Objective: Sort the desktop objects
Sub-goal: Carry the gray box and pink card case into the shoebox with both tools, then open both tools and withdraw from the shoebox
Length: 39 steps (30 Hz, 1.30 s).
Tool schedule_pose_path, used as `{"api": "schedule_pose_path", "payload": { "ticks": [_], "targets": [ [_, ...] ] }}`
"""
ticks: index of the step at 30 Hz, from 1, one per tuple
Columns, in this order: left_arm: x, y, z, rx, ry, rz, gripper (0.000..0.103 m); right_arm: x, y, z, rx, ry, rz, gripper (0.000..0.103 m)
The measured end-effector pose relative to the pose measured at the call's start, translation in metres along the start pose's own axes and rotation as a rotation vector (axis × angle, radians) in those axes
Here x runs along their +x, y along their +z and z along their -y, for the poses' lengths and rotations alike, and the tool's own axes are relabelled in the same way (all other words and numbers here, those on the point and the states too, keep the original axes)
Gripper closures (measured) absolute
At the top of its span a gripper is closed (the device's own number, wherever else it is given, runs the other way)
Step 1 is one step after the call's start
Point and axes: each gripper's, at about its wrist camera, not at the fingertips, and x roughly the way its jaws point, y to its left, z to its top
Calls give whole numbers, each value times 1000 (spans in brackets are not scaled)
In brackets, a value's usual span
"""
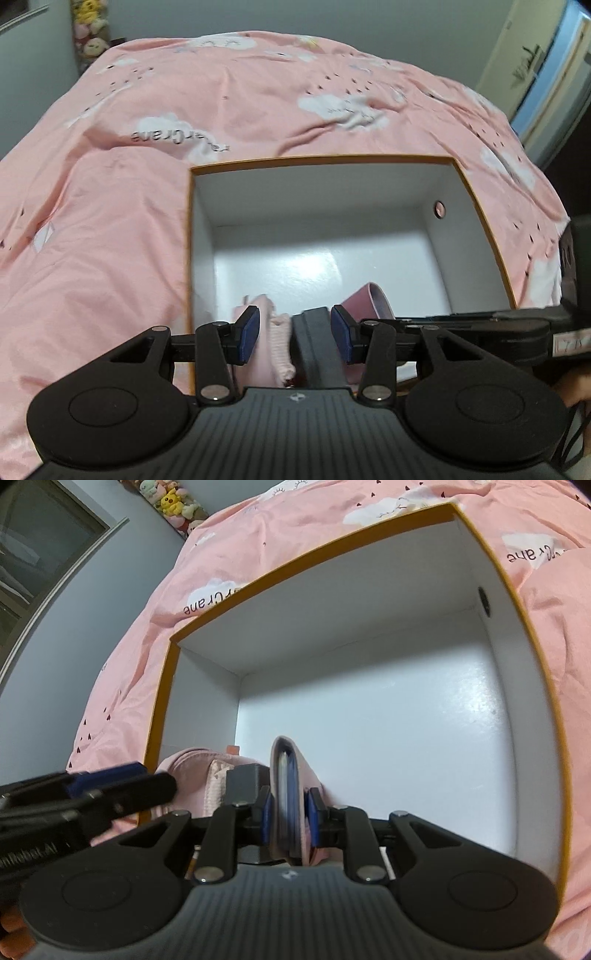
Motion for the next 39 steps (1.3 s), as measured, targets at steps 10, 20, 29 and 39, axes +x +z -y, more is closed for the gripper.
{"api": "schedule_pose_path", "payload": {
  "ticks": [10, 20, 29, 39],
  "targets": [
    [5, -16, -28, -75, -9, 1, 54, 11, -1, -27, -46, -14, -19, 77],
    [1, -26, -40, -110, -28, 15, 54, 14, -5, -39, -91, -53, -15, 76],
    [-3, -31, -33, -79, -38, 43, 54, 9, -8, -42, -123, -75, 8, 73],
    [-31, -42, -20, -22, -72, 153, 54, -30, -19, -56, -296, -118, 161, 49]
  ]
}}
